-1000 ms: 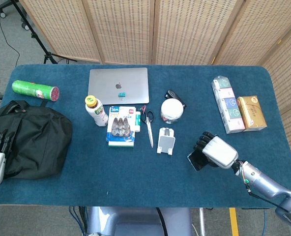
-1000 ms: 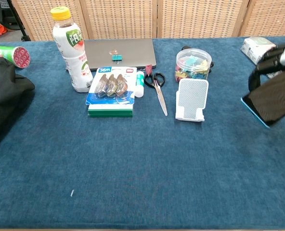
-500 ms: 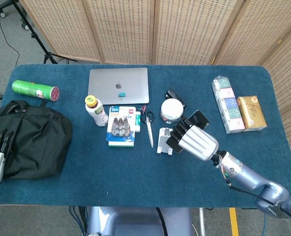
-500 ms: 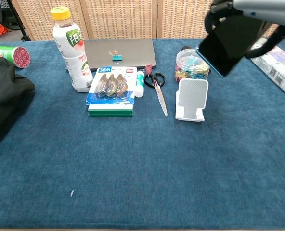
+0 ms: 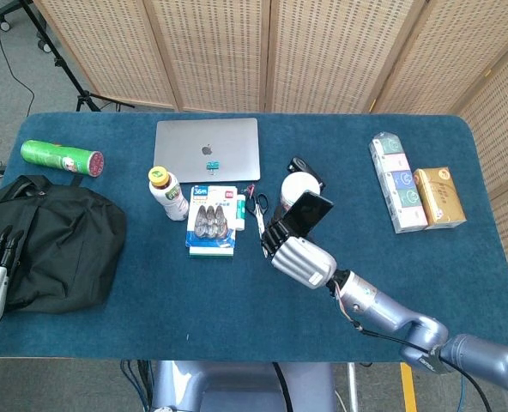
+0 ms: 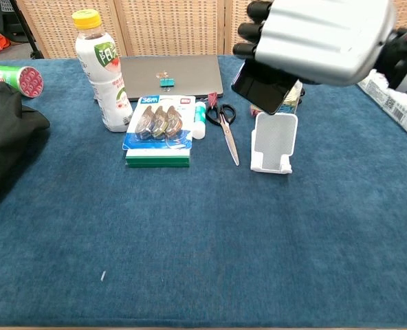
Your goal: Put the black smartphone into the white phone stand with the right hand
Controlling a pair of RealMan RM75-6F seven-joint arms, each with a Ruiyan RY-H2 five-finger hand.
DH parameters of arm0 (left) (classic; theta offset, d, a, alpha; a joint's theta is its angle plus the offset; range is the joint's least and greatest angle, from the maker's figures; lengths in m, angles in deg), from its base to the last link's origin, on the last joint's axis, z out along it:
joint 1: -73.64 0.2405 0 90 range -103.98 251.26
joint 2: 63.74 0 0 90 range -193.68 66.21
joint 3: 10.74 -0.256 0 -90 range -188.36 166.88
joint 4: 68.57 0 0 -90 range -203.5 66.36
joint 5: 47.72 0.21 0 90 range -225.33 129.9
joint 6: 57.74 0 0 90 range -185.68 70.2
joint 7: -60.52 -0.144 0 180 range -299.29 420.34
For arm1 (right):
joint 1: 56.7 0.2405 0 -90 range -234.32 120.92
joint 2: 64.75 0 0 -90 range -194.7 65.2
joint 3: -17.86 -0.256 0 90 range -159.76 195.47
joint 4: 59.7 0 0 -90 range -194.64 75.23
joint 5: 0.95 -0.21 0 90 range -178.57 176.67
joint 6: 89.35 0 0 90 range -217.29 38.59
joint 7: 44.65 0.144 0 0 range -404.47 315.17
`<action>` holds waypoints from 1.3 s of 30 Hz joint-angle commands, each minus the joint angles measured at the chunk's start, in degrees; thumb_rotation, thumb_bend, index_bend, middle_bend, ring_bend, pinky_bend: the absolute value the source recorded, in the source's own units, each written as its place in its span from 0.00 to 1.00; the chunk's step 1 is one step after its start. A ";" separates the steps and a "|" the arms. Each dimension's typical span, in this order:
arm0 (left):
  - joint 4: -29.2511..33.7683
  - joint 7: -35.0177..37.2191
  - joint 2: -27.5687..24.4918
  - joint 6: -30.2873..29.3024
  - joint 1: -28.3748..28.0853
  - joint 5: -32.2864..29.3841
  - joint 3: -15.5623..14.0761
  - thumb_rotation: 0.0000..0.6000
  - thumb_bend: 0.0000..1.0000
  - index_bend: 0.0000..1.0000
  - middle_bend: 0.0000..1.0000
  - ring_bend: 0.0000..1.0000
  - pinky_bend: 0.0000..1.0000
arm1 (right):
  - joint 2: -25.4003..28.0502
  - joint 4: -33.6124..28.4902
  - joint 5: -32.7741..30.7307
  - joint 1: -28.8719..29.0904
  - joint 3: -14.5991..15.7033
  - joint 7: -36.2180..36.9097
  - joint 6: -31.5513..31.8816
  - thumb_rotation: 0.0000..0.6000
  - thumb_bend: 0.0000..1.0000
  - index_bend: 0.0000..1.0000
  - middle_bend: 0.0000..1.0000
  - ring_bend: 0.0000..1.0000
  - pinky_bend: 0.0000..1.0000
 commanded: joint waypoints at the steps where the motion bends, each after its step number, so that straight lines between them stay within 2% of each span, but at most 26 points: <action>1: 0.14 -0.01 -0.13 0.14 -0.06 0.09 -0.14 1.00 0.00 0.00 0.00 0.00 0.00 | -2.91 2.70 -0.53 0.19 -0.14 -4.16 -1.66 1.00 0.21 0.49 0.45 0.36 0.26; 7: 0.17 0.15 -0.27 0.38 -0.09 -0.23 -0.08 1.00 0.00 0.00 0.00 0.00 0.00 | -4.25 3.84 -2.58 -1.05 0.20 -9.99 -3.10 1.00 0.21 0.49 0.45 0.36 0.26; 17: 0.26 0.14 -0.44 0.61 -0.18 -0.45 -0.05 1.00 0.00 0.00 0.00 0.00 0.00 | -5.10 0.97 -3.95 -3.00 1.22 -19.89 -4.12 1.00 0.24 0.49 0.45 0.37 0.27; 26: 0.44 0.09 -0.57 0.72 -0.19 -0.38 -0.20 1.00 0.00 0.00 0.00 0.00 0.00 | -6.75 -0.21 -6.93 -3.62 0.57 -28.91 -6.69 1.00 0.28 0.49 0.44 0.37 0.27; 30: 0.52 0.39 -0.77 0.81 -0.21 -0.44 -0.17 1.00 0.00 0.00 0.00 0.00 0.00 | -7.19 0.31 -6.26 -3.47 0.96 -31.14 -6.64 1.00 0.31 0.49 0.43 0.37 0.27; 39: 0.44 0.40 -0.79 1.07 -0.33 -0.62 -0.16 1.00 0.00 0.00 0.00 0.00 0.00 | -7.47 1.13 -5.22 -2.47 1.88 -33.29 -8.47 1.00 0.31 0.49 0.42 0.37 0.27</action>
